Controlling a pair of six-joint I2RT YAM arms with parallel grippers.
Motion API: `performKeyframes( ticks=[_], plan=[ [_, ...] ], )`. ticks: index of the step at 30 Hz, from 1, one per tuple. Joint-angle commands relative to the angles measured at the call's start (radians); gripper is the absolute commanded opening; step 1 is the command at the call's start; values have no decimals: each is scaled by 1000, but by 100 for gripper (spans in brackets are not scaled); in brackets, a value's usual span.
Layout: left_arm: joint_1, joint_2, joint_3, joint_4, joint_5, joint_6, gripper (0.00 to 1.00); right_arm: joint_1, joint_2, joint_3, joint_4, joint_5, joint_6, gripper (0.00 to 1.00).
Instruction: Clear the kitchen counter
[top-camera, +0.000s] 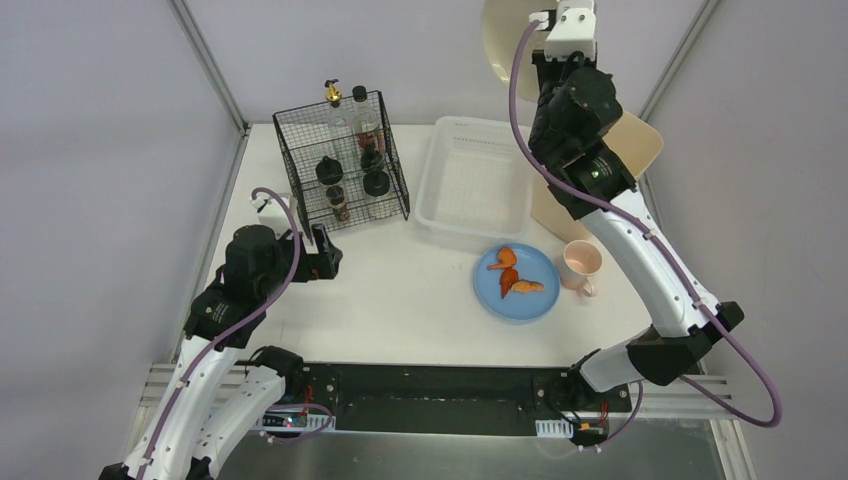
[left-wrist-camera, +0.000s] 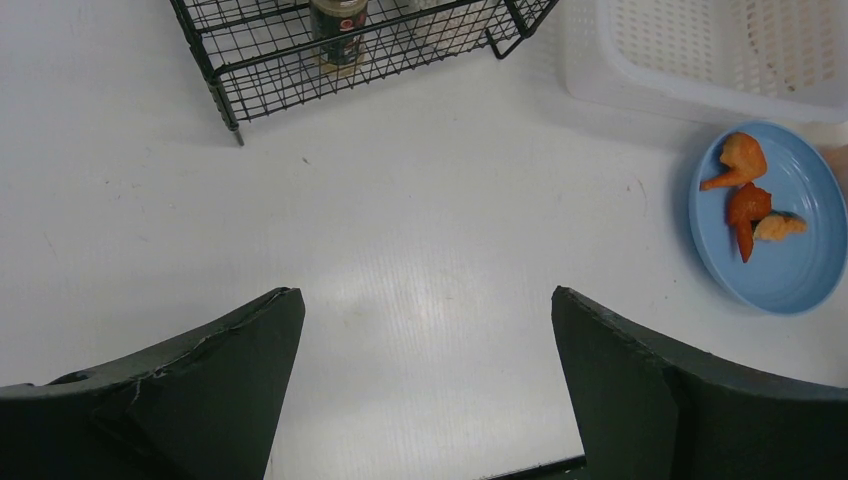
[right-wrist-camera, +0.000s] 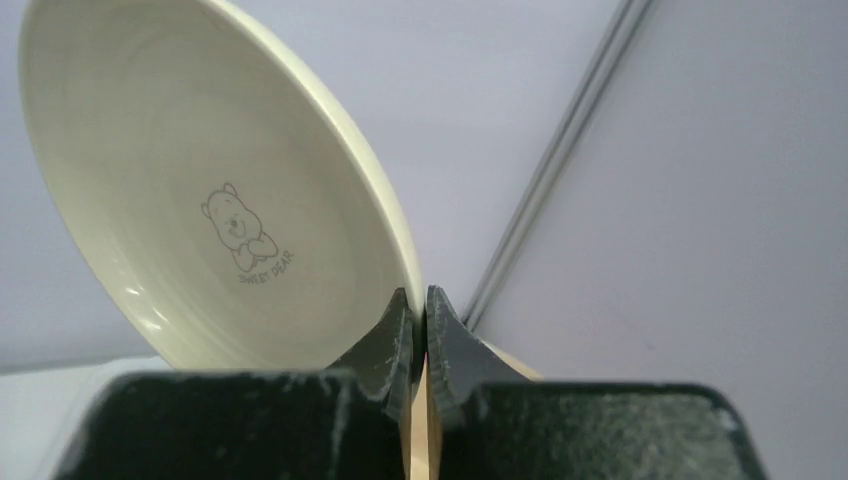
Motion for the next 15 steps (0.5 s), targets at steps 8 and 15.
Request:
performKeyframes(
  ticks=[8, 15],
  plan=[
    [-3, 16, 6, 4, -23, 4, 99, 20, 132, 217, -590, -110, 851, 0],
    [-2, 25, 8, 4, -24, 5, 99, 5, 226, 195, -746, -166, 1192, 0]
  ],
)
